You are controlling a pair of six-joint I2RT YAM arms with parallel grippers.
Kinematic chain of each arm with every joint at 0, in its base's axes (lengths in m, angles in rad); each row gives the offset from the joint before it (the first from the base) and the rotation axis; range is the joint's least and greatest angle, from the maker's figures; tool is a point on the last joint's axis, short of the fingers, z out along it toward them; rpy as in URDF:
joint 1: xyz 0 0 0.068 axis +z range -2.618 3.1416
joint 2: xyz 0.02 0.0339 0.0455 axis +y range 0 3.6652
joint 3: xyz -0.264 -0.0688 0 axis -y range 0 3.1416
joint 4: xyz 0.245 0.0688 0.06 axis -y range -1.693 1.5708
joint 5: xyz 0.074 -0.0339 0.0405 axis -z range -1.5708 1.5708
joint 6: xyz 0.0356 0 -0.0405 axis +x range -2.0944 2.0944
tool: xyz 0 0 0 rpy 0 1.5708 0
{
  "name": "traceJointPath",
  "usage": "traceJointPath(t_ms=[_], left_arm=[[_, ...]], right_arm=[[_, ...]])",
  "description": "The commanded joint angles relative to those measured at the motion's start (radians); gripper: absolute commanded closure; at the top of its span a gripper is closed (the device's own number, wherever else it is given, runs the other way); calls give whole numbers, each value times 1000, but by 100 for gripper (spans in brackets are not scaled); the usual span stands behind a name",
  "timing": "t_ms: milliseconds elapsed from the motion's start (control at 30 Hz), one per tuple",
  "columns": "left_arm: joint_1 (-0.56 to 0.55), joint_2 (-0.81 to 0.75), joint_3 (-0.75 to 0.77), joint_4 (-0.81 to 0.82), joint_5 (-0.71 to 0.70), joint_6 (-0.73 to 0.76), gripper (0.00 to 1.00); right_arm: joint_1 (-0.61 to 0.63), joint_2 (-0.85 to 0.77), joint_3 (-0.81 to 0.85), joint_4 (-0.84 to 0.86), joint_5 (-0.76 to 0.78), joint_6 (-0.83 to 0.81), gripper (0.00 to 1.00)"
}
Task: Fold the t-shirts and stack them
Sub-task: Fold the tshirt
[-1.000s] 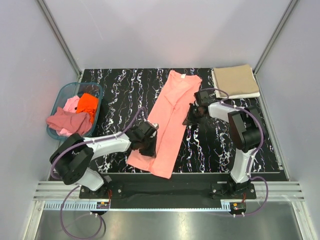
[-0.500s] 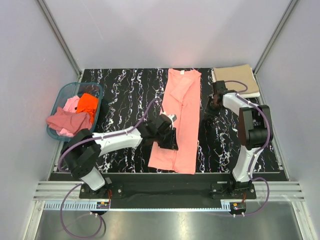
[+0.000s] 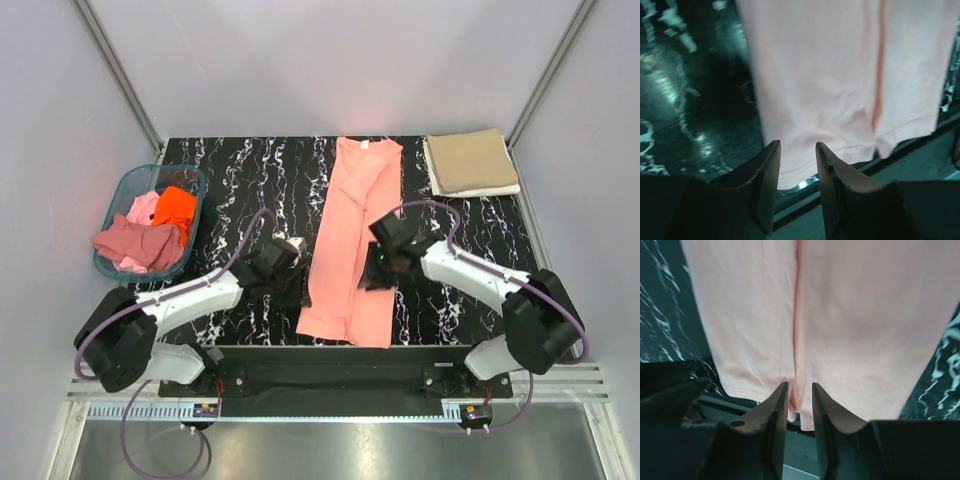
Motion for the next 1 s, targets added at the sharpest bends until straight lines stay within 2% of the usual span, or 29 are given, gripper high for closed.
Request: traceJointPath(t_ms=[0, 167, 333, 667, 767, 833, 900, 967], left_arm=[[50, -98, -63, 17, -16, 13, 58], [136, -146, -144, 82, 75, 13, 57], [156, -156, -162, 84, 103, 39, 57], [162, -152, -172, 89, 123, 45, 57], [161, -149, -172, 92, 125, 42, 58], [162, -144, -172, 95, 125, 42, 58], [162, -141, -173, 96, 117, 45, 57], [162, -132, -173, 104, 120, 47, 57]], right_arm=[[126, -29, -48, 37, 69, 192, 66], [243, 16, -55, 40, 109, 267, 64], [341, 50, -54, 42, 137, 330, 62], [420, 109, -62, 39, 172, 396, 61], [420, 114, -68, 36, 186, 398, 67], [421, 107, -71, 31, 194, 399, 87], [421, 88, -71, 16, 206, 401, 100], [422, 48, -69, -33, 229, 408, 100]])
